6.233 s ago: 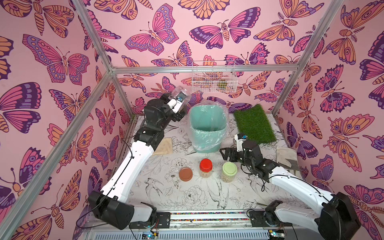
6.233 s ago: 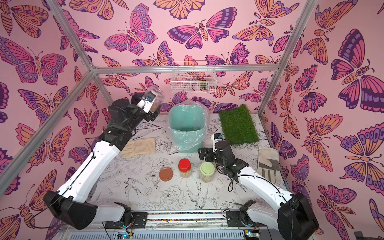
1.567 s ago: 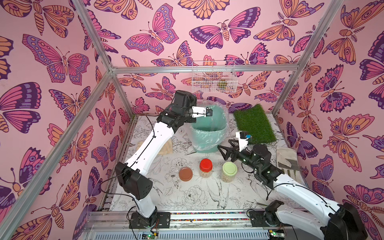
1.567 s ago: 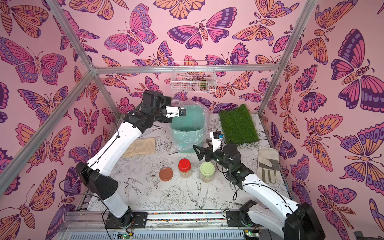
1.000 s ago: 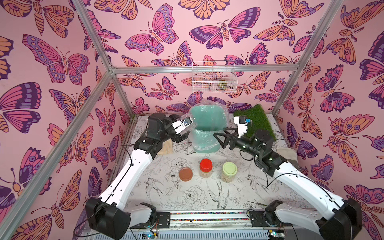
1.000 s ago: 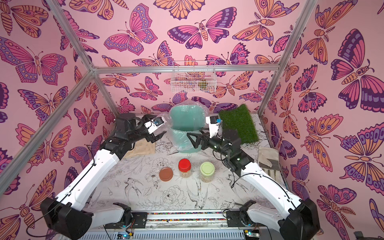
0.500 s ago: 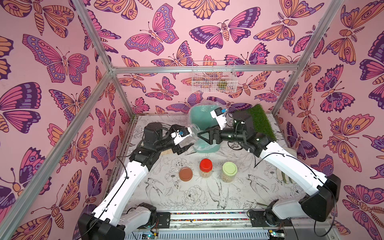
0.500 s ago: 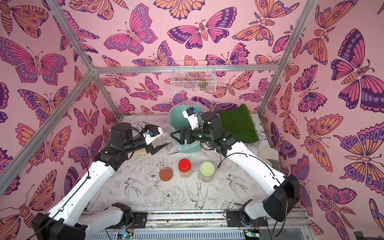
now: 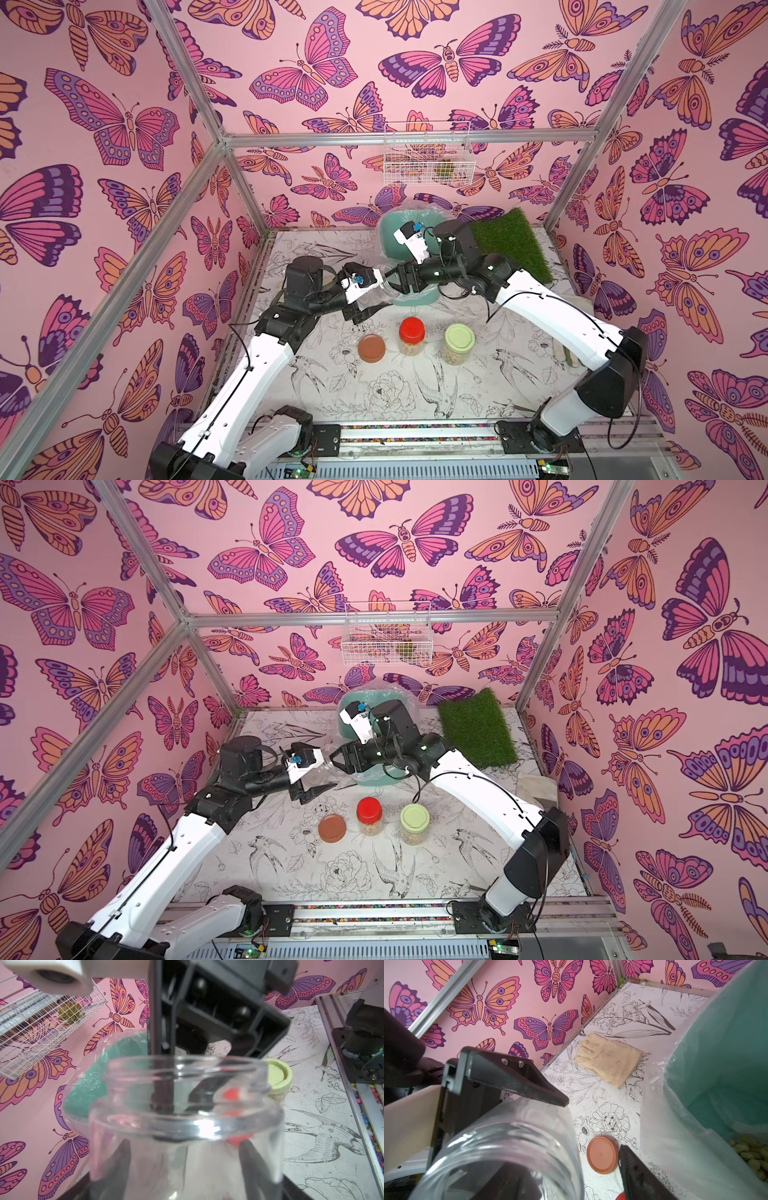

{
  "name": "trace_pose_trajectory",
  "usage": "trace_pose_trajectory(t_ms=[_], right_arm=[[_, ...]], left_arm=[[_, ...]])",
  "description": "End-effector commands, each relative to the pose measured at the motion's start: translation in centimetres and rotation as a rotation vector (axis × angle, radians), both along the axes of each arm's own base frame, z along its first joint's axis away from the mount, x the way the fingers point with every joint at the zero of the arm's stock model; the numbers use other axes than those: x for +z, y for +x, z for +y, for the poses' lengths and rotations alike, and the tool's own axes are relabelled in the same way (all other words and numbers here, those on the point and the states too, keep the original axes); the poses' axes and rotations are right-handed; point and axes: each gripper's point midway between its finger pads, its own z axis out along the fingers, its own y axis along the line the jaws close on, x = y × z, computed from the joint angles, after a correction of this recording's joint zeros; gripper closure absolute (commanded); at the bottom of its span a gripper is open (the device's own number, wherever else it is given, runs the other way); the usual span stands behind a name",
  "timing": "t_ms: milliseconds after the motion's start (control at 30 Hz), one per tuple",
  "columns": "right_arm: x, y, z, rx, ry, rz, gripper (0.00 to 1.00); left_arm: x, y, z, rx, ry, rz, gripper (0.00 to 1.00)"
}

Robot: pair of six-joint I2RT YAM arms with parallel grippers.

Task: Empty moldy peanuts from jars
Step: Place the jar at the center of the board.

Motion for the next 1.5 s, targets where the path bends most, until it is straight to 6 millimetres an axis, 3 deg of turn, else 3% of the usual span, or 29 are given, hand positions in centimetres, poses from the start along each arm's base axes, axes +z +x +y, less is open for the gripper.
trace_pose_trajectory(t_ms=[0, 433, 533, 667, 867, 967, 1000, 1033, 1167, 1200, 1467], right_arm=[[-1.3, -1.4, 0.3, 0.043, -0.058, 0.031, 0.35], [-0.9, -1.5, 0.5, 0.047, -0.053, 0.034, 0.77], [-0.7, -1.4, 0.5, 0.045, -0.050, 0.027, 0.85], [-0.4, -1.3, 0.5, 0.044, -0.047, 0.013, 1.00], [0.5, -0.8, 0.0, 0.004, -0.048, -0.032, 1.00], [0.9, -0.3, -1.0, -0.030, -0.077, -0.067, 1.00], [0.9, 0.0, -1.3, -0.046, -0.089, -0.075, 1.00], [0.9, 0.3, -1.7, -0.063, -0.102, -0.080, 1.00], [0.6, 1.2, -2.7, -0.110, -0.125, -0.093, 1.00], [1.9, 0.8, -3.3, -0.117, -0.105, -0.119, 1.00], [2.6, 1.2, -4.9, -0.162, -0.156, -0.193, 1.00]], left_arm=[[2.1, -0.3, -0.1, -0.010, -0.061, -0.047, 1.00], [1.0, 0.2, 0.0, 0.008, -0.044, -0.026, 0.99], [0.6, 0.3, 0.0, 0.015, -0.039, -0.021, 0.93], [0.0, 0.9, 0.3, 0.046, -0.026, -0.019, 0.78], [-1.1, 1.3, 0.7, 0.080, -0.012, 0.004, 0.52], [-1.3, 1.3, 0.9, 0.092, -0.016, 0.004, 0.43], [-1.3, 1.2, 0.9, 0.093, -0.019, 0.006, 0.34], [-1.4, 1.1, 0.9, 0.090, -0.022, 0.010, 0.03], [-1.1, 0.5, 1.1, 0.095, -0.041, 0.015, 0.00], [-1.1, 0.4, 1.2, 0.096, -0.044, 0.015, 0.00], [-2.4, -0.6, 2.6, 0.153, -0.042, 0.042, 0.00]])
